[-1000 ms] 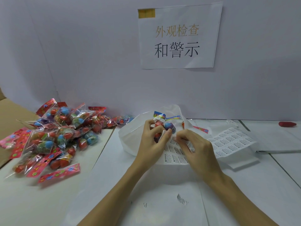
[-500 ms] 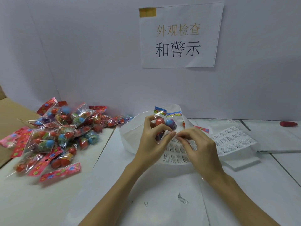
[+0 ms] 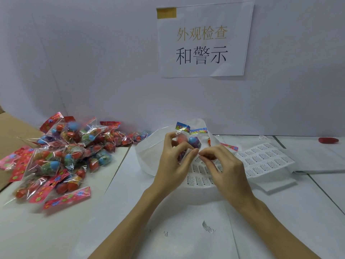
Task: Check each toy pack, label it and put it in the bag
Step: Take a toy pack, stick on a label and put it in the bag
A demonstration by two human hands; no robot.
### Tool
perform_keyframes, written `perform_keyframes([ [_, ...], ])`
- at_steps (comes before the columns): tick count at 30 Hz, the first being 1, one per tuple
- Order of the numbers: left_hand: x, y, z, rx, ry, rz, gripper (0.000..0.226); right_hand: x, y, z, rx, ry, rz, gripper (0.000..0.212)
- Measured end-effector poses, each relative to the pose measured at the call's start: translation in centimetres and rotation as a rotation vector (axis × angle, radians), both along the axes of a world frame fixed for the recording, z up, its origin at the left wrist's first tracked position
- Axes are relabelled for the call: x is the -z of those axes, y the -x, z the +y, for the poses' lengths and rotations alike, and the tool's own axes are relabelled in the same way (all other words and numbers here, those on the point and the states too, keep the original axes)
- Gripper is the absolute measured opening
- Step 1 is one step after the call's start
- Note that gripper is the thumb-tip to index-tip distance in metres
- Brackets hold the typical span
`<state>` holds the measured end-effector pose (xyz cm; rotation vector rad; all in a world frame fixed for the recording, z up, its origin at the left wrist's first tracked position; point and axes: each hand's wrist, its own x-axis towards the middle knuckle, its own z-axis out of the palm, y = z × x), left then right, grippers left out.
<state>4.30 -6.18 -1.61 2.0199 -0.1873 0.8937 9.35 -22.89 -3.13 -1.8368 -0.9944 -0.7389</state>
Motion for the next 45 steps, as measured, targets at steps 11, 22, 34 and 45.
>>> perform_keyframes([
  [11,0.2,-0.1,0.3,0.022,0.014,0.051,0.010,-0.3,-0.2,-0.6,0.032,0.107,-0.109,0.008],
  [22,-0.4,0.3,0.4,0.065,0.052,0.124,0.017,-0.7,-0.1,-0.9,0.007,0.139,-0.169,0.012],
  [34,-0.4,0.3,0.9,0.036,0.023,0.177,0.019,-0.6,-0.1,-1.2,-0.075,0.279,-0.071,0.003],
  [45,-0.8,0.1,0.5,0.111,0.409,0.412,0.028,-0.6,-0.5,-1.2,-0.061,0.199,-0.182,0.024],
])
